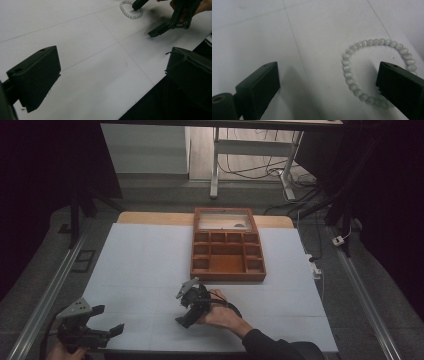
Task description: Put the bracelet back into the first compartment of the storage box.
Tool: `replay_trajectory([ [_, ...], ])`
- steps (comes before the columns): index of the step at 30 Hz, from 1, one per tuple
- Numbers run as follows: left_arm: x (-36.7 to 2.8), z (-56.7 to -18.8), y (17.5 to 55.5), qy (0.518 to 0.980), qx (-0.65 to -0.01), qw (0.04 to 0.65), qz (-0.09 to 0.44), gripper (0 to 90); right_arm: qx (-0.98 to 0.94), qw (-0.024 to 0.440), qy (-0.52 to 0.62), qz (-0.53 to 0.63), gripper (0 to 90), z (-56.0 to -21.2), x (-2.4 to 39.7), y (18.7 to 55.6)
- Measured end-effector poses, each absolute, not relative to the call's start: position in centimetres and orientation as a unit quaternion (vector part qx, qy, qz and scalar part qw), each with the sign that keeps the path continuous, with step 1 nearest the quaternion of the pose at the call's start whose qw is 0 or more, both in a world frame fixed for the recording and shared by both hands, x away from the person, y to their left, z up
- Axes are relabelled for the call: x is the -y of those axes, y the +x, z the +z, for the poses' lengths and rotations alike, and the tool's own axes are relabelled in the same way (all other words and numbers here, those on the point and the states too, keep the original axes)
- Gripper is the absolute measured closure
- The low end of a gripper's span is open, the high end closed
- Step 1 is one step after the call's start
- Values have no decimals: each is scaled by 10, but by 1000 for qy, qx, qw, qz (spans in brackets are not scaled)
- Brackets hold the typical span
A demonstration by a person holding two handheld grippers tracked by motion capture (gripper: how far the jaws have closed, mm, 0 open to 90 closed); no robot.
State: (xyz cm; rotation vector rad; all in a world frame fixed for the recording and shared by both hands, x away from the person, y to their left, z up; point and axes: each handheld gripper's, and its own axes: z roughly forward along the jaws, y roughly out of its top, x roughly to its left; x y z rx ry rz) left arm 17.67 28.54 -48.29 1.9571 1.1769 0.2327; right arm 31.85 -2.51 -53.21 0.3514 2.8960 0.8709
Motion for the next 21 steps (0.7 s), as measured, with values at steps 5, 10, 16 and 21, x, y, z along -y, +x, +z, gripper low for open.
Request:
replay_trajectory([
  [5,-285,-483,176,779,-465,411,91,0,-953,47,115,275,361,-524,29,319],
  [10,-285,-483,176,779,-465,410,92,0,-956,47,114,265,639,-519,32,321],
  [16,-285,-483,175,779,-464,410,93,0,-958,41,110,263,851,-518,32,320],
  [21,-285,-483,175,780,-464,411,92,0,-958,54,111,259,862,-517,31,318],
])
